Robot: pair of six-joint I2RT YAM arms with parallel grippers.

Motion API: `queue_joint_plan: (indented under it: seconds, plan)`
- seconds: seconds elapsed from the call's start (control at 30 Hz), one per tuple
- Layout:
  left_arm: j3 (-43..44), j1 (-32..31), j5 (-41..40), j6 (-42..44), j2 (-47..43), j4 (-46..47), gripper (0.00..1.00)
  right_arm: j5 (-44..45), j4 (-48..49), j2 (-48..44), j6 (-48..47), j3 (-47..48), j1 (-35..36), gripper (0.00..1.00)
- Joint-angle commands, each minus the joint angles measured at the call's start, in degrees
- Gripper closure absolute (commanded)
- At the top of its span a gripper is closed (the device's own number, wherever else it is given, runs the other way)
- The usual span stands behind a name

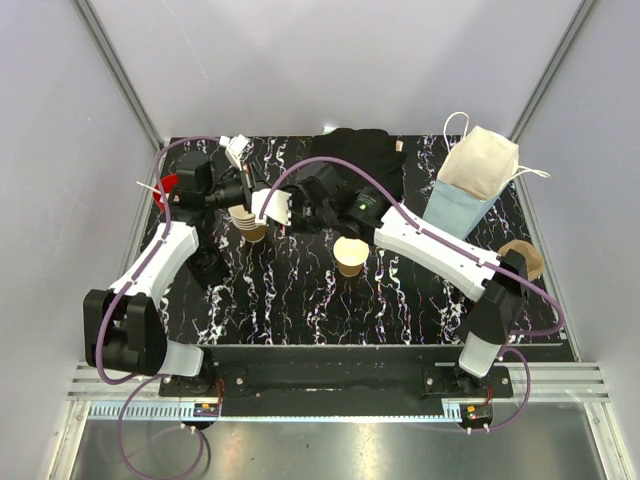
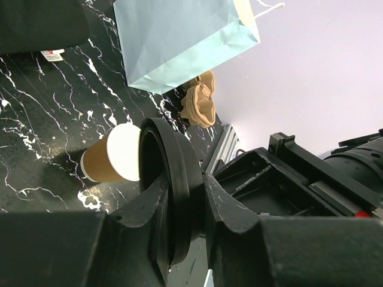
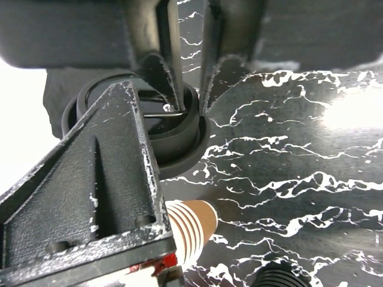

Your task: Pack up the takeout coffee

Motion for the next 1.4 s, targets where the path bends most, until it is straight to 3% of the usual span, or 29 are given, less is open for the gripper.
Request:
queue_joint_plan:
  seconds: [0.0,0.2,0.57,0.67,0.8,0.93,1.07,1.37]
  plan:
    - [0.3,0.3,3.8,-1.9,-0.4,4.2,0.87,3.1,3.3,0.5,-1.0,-0.9,0.4,0.83]
    - [0.2,0.7,4.0,-2.4,-0.4,4.4,0.8,2.9,2.8,-0.1,-0.9,-1.4,0.4,0.99]
    - [0.3,1.9,4.9,-3.4,-0.2,5.8,0.72,0.9,-0.5,-3.7,-1.0,-2.1,0.4,1.0]
    - [0.2,2.2,5.1,-3.0,0.0,5.6,0.57,-1.1,-3.1,-4.1,-0.6,-1.0,0.4,1.0]
    - [0.4,2.9,5.3,-3.0,0.3,5.6,0.27,-2.4,-6.1,-5.2,-0.4,0.1,0.5,1.0]
    - [1.2,3.4,6.2,-3.0,0.3,5.5,0.12,-1.9,-9.0,-6.9,-1.9,-0.7,0.4,1.0]
    - [3.0,4.6,7.6,-1.2,0.2,4.1,0.01,-0.1,-11.1,-9.9,-2.5,-4.9,0.4,1.0]
    - [12.6,5.4,3.9,19.9,-1.8,-18.5,0.01,-2.2,-21.2,-15.3,-3.5,-7.0,-4.2,1.0]
